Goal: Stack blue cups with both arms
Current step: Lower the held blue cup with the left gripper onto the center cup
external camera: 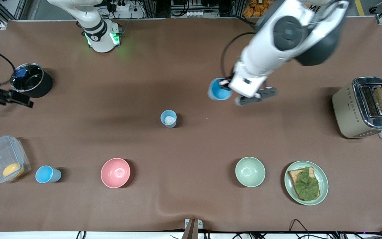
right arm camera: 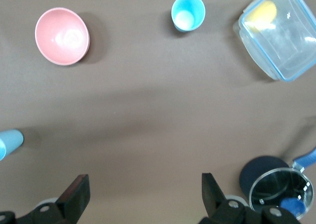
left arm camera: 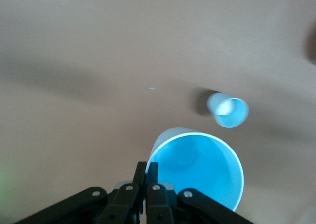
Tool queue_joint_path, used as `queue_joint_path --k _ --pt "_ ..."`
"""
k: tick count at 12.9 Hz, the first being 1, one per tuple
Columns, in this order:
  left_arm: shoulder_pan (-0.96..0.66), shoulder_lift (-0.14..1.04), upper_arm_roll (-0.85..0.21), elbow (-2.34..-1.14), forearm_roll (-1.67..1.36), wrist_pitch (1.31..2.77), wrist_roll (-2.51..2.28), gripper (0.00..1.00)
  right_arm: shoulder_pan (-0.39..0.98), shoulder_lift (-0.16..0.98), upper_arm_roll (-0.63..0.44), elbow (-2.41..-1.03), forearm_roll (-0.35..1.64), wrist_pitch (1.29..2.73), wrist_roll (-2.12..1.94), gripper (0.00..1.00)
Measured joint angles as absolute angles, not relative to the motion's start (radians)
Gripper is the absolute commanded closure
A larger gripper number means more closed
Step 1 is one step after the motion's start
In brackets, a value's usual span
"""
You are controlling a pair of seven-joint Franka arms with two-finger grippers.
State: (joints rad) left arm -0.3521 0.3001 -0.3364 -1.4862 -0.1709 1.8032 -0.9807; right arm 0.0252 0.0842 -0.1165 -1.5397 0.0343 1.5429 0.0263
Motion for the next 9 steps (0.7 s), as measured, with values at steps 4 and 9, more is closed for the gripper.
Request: queue_joint_path --k 4,9 --pt "-0.476 0.452 -0.321 -1.448 -0.171 2.028 -1.124 1.00 0.024 0.073 -0.114 -1.541 0.034 1.538 0.026 0.00" --pt "-0.746 0.638 -0.137 -1.386 -0.140 2.203 -1.254 1.00 0.023 0.073 -0.103 -1.538 0.034 1.550 0.026 0.00"
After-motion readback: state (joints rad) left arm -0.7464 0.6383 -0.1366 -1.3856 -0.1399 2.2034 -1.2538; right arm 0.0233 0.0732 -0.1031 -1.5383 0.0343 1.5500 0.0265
